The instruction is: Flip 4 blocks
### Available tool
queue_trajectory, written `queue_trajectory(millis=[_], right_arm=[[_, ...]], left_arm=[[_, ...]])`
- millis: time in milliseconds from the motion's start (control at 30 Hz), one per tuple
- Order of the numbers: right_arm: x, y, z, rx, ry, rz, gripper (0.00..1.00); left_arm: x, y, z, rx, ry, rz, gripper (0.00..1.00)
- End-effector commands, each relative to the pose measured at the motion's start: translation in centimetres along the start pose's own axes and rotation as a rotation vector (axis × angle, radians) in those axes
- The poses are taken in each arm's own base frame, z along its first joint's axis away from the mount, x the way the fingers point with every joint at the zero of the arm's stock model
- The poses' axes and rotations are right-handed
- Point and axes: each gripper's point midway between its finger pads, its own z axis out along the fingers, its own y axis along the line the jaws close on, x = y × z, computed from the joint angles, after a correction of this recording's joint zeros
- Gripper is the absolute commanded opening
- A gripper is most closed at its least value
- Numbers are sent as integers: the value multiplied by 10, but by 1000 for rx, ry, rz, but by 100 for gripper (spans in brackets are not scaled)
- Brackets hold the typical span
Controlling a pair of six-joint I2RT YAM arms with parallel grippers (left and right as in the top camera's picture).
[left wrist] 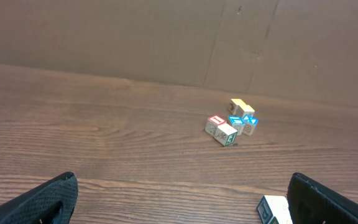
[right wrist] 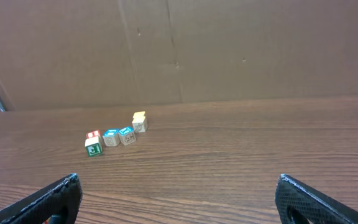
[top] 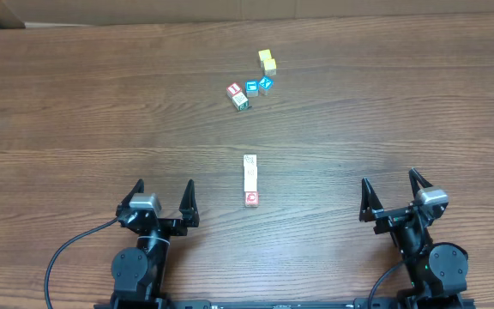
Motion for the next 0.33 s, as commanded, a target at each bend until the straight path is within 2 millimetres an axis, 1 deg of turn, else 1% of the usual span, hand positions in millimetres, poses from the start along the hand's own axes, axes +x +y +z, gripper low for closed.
queue_trajectory(millis=[0,300], right_arm=[[3,-1,0,5,2,-4,100],[3,-1,0,5,2,-4,100]], left_arm=[[0,-1,0,9,-5,19,99],[0,-1,0,9,-5,19,99]])
